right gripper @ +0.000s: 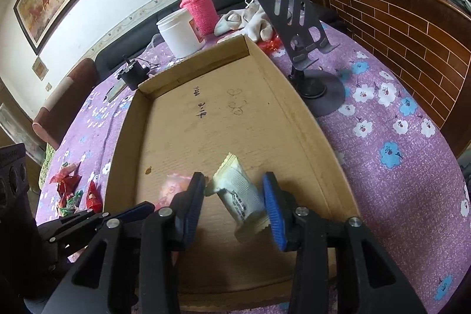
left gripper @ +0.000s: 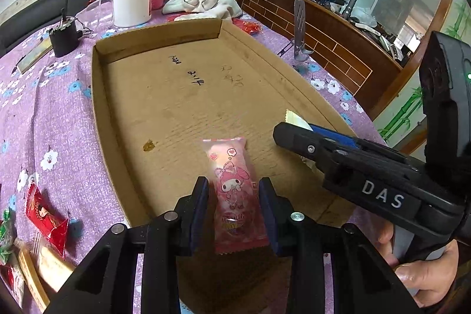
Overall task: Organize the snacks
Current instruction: 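Carry both packets to the cardboard tray and open both grippers to drop them, then grasp the red-and-white wafer packet with the left gripper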
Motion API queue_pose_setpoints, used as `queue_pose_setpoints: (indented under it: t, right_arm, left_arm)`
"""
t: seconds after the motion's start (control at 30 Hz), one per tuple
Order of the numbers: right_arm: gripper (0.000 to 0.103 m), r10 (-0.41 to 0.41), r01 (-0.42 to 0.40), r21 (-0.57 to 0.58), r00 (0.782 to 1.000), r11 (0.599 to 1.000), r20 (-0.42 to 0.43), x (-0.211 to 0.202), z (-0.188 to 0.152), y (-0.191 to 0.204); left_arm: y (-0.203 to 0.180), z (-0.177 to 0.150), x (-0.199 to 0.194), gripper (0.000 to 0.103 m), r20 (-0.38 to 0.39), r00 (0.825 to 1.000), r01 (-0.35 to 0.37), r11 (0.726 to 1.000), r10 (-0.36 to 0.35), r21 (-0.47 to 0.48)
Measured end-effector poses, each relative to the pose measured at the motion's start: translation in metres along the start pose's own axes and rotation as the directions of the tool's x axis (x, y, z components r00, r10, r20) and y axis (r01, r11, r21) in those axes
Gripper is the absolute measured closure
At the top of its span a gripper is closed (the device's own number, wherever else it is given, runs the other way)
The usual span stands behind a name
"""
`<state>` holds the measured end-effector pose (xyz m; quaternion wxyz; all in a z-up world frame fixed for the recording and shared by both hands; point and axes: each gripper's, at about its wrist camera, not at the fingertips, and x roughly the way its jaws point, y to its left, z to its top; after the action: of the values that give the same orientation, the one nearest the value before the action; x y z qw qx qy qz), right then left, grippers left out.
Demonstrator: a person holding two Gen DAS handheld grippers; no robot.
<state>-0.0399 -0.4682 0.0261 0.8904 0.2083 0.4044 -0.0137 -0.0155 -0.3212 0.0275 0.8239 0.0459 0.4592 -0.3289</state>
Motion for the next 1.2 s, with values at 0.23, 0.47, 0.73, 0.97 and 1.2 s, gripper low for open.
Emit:
queue_pose_setpoints:
  t: [0.23, 0.47, 0.73, 0.97, 1.2]
  right_arm:
    - [0.058, -0.005, 0.006, -0.022, 0.999, 1.000, 0.040, -0.016, 0.003, 0.008]
    - [0.057, 0.073, -0.069, -0.043, 0.992, 0.997, 0.107, -0.048, -0.001, 0.028]
    - [0.052, 0.158, -0.148, -0.109, 0.983, 0.983, 0.095, -0.062, -0.017, 0.073]
    - [0.047, 0.214, -0.203, -0.197, 0.976, 0.959, 0.036, -0.057, -0.036, 0.125]
    - [0.046, 0.255, -0.256, -0.244, 0.966, 0.936, -0.035, -0.040, -0.057, 0.167]
  left_arm:
    - [0.002, -0.002, -0.014, 0.067, 0.016, 1.000, 0.016, 1.000, -0.015, -0.006]
    - [0.008, -0.011, -0.042, 0.067, 0.050, 0.998, 0.029, 0.999, -0.028, -0.016]
    - [0.045, -0.035, -0.085, 0.066, 0.093, 0.996, 0.008, 0.998, -0.002, -0.068]
    - [0.097, -0.068, -0.130, 0.066, 0.124, 0.991, -0.026, 0.993, 0.040, -0.116]
    - [0.158, -0.108, -0.154, 0.066, 0.084, 0.991, -0.094, 0.991, 0.103, -0.098]
